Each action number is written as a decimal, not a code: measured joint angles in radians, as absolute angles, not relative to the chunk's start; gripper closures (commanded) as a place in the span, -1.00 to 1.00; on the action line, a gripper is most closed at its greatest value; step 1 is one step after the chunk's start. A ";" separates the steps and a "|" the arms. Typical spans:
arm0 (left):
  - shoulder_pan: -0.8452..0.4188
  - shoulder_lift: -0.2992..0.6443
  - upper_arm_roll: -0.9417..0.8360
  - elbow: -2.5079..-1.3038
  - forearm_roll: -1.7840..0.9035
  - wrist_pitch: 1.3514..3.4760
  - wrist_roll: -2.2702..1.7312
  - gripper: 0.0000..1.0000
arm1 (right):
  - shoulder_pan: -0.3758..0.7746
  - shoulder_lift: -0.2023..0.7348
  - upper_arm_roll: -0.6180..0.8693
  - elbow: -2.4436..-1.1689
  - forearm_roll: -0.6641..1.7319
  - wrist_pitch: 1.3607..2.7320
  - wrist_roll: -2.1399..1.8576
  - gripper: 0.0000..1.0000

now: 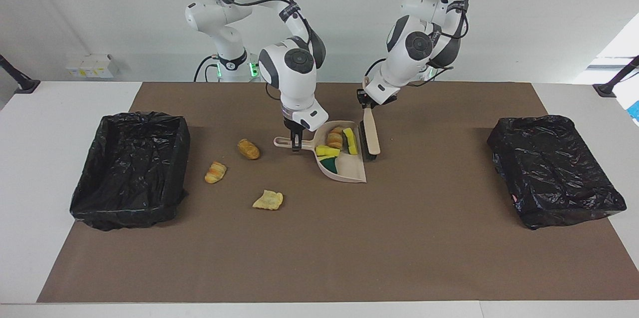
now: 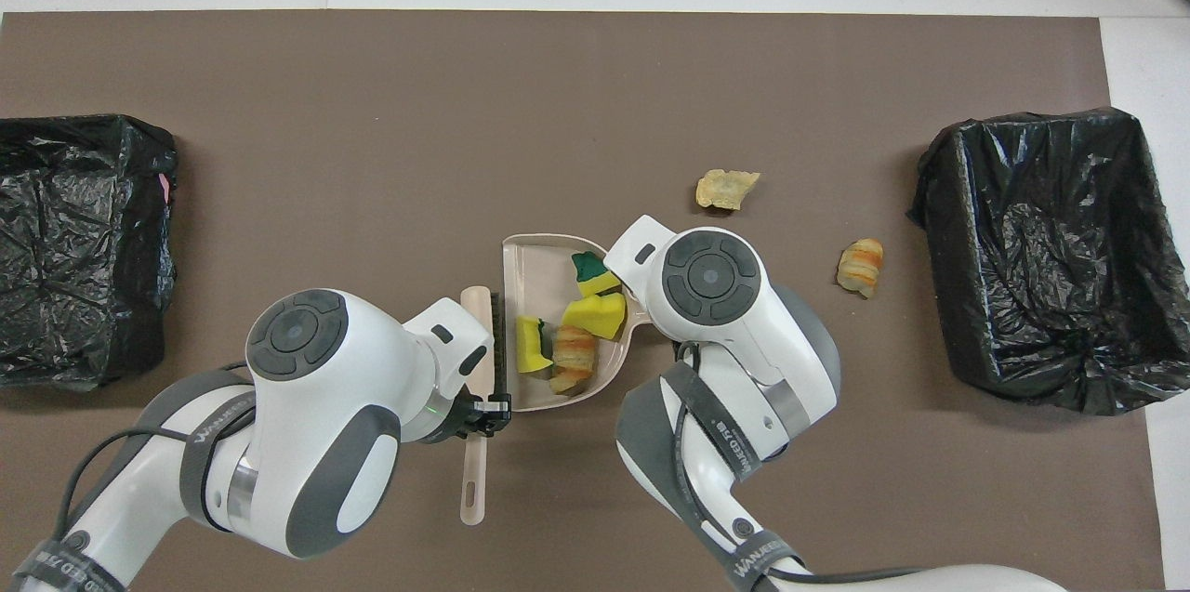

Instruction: Sweep and dump trash in bin

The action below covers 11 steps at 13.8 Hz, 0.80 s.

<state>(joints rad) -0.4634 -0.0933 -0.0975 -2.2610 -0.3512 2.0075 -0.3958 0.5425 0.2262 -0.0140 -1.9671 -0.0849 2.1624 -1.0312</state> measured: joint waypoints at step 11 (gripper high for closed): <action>-0.363 -0.107 -0.081 -2.035 -0.298 1.765 -0.404 1.00 | 0.443 0.130 -0.017 -1.962 -0.084 2.147 -1.053 1.00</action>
